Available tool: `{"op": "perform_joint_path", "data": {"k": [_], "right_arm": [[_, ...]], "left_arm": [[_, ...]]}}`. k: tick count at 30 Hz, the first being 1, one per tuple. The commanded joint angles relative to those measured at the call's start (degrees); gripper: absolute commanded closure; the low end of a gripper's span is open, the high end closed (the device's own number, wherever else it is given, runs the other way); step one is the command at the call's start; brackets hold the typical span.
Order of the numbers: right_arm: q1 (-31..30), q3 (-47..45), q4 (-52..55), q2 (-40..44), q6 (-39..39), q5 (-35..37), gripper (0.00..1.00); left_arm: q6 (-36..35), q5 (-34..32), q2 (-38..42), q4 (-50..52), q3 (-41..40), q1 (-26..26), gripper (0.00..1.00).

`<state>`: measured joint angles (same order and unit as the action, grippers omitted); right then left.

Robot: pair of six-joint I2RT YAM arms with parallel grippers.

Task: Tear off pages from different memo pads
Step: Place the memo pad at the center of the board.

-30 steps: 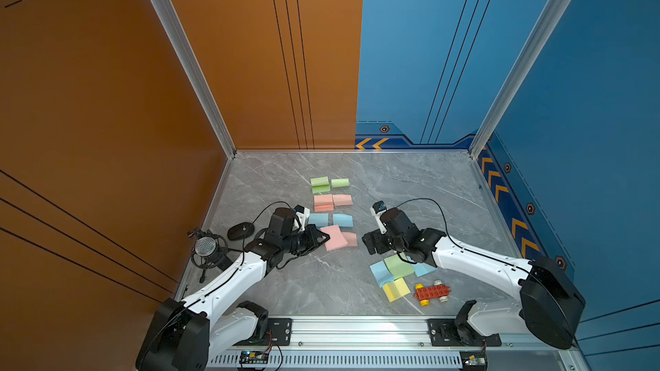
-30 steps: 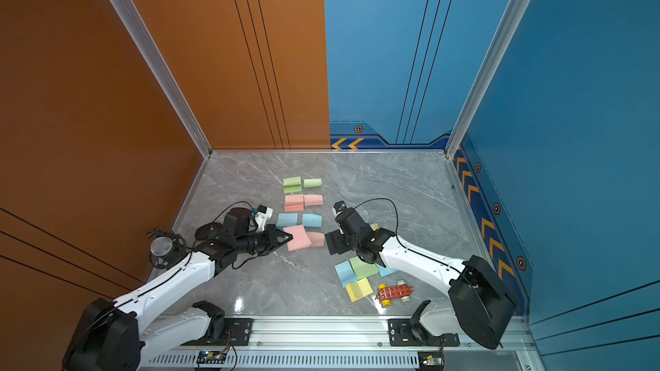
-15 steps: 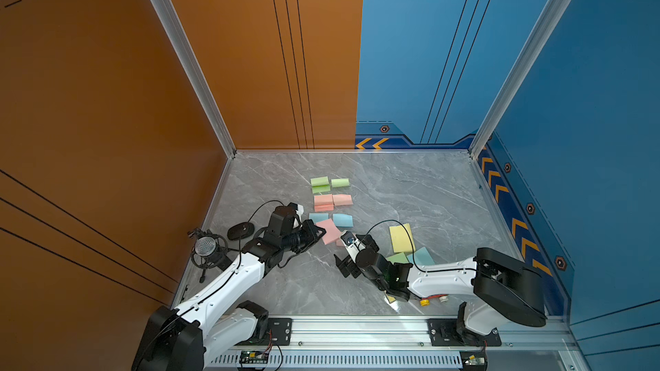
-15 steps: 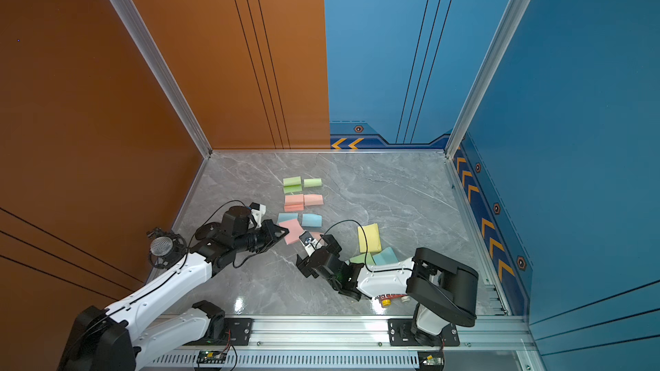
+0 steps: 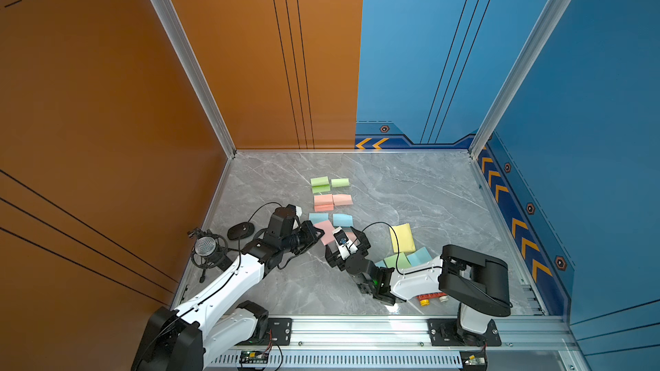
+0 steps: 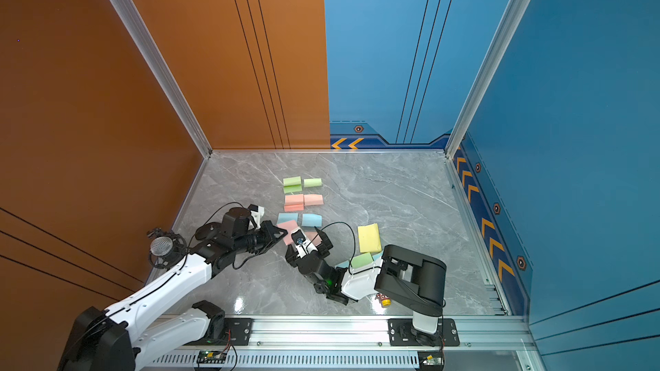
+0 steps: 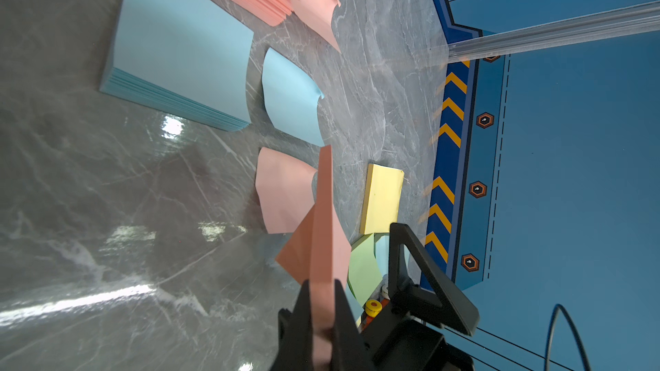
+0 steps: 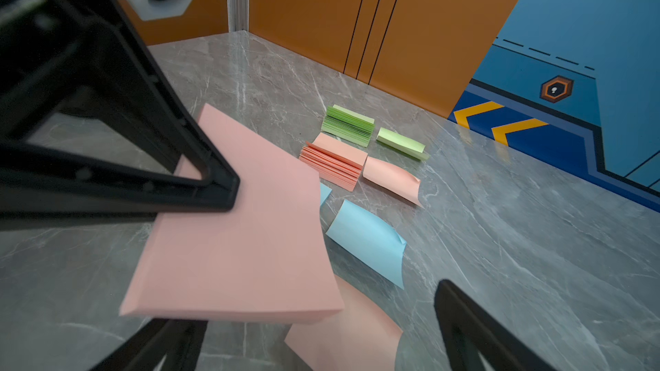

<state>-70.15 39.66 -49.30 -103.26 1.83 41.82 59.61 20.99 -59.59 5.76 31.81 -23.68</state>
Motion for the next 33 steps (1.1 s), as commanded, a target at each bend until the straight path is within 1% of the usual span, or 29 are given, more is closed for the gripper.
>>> {"op": "perform_joint_path", "data": {"k": [1,7,10,13,18,25,27,28,30,33], "right_arm": [[1.0,0.5,-1.2,-0.5,-0.9,4.1,0.0],[3.9,-3.4,0.9,2.8,-2.1,4.5,0.0],[5.3,-4.4,4.1,5.1,-1.7,1.4,0.0],[5.4,-4.3,6.7,5.6,-2.2,-1.3,0.0],[5.1,-4.5,8.3,5.2,-1.8,-4.2,0.0],[4.3,-4.2,11.5,6.6,-1.7,-5.6,0.0],[4.2,-4.2,12.1,7.3,-1.5,-6.6,0.0],[4.1,-4.1,12.4,7.6,-1.5,-7.0,0.0],[3.9,-4.1,13.0,8.2,-1.5,-7.5,0.0],[3.9,-4.1,13.9,9.2,-1.3,-7.5,0.0]], "left_arm": [[-0.9,0.2,-0.9,0.3,-0.7,0.2,1.0],[-3.2,3.4,-4.7,0.3,-0.2,1.8,1.0],[-4.7,4.9,-7.0,0.3,0.2,2.3,1.0],[-6.5,6.5,-9.7,0.4,0.5,2.4,1.0],[-9.3,6.1,-13.9,0.7,-0.4,2.4,1.0],[-15.0,-0.3,-18.2,4.1,-2.0,4.2,1.0],[-16.5,-3.5,-18.1,4.6,-1.8,5.0,1.0],[-17.4,-5.3,-18.1,7.3,-1.6,5.5,1.0],[-19.2,-8.0,-18.2,9.1,-0.7,6.2,1.0],[-22.0,-8.5,-19.5,10.8,1.0,6.4,1.0]]}}
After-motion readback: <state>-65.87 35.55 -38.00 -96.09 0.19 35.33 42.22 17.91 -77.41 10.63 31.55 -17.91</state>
